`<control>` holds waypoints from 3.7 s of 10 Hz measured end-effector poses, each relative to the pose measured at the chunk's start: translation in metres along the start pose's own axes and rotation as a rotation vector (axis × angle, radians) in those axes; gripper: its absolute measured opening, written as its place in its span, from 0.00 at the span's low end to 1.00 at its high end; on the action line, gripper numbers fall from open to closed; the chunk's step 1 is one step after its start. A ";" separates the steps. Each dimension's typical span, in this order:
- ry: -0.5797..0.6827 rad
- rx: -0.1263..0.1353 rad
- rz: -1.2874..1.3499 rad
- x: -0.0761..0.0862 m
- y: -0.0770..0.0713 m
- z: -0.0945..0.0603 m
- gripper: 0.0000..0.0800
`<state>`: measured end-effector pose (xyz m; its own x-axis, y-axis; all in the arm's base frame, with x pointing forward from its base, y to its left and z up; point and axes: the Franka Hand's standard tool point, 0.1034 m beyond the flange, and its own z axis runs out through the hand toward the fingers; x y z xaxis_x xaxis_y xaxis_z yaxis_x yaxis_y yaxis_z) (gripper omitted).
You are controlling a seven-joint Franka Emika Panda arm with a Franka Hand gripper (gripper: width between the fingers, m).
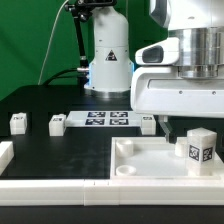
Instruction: Assemble one leg
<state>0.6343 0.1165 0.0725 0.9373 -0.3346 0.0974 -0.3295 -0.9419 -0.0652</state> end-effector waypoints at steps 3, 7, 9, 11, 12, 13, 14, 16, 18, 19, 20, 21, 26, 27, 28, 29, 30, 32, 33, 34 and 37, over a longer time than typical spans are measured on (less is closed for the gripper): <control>0.002 -0.005 -0.238 0.002 0.003 0.000 0.81; 0.005 -0.036 -0.528 0.002 0.003 0.000 0.81; 0.006 -0.037 -0.518 0.001 0.003 0.000 0.65; 0.006 -0.036 -0.500 0.001 0.003 0.000 0.48; 0.005 -0.036 -0.461 0.001 0.003 0.001 0.36; 0.006 -0.036 -0.384 0.001 0.003 0.001 0.36; 0.007 -0.034 -0.311 0.001 0.003 0.001 0.36; 0.008 -0.028 -0.109 0.000 0.003 0.001 0.36; 0.009 -0.027 0.052 0.000 0.004 0.001 0.36; 0.011 -0.030 0.107 0.001 0.006 0.001 0.36; 0.015 -0.037 0.191 0.002 0.009 0.001 0.36; 0.020 -0.046 0.257 0.003 0.013 0.001 0.36; 0.045 -0.079 0.439 0.006 0.028 0.000 0.38; 0.045 -0.079 0.439 0.006 0.028 0.000 0.66; 0.046 -0.079 0.439 0.006 0.028 0.000 0.76; 0.046 -0.079 0.439 0.006 0.028 0.000 0.76; 0.046 -0.078 0.439 0.006 0.028 0.000 0.80; 0.046 -0.078 0.439 0.006 0.028 0.000 0.81; 0.046 -0.078 0.439 0.006 0.028 0.000 0.81; 0.046 -0.078 0.439 0.006 0.028 0.000 0.81; 0.046 -0.078 0.439 0.006 0.028 0.000 0.81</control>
Offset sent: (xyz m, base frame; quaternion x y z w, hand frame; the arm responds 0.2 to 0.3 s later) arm 0.0002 0.0029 0.0018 -0.0007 -0.0043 -0.2324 0.9726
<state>0.6304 0.0880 0.0712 0.7012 -0.7025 0.1213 -0.7043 -0.7090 -0.0349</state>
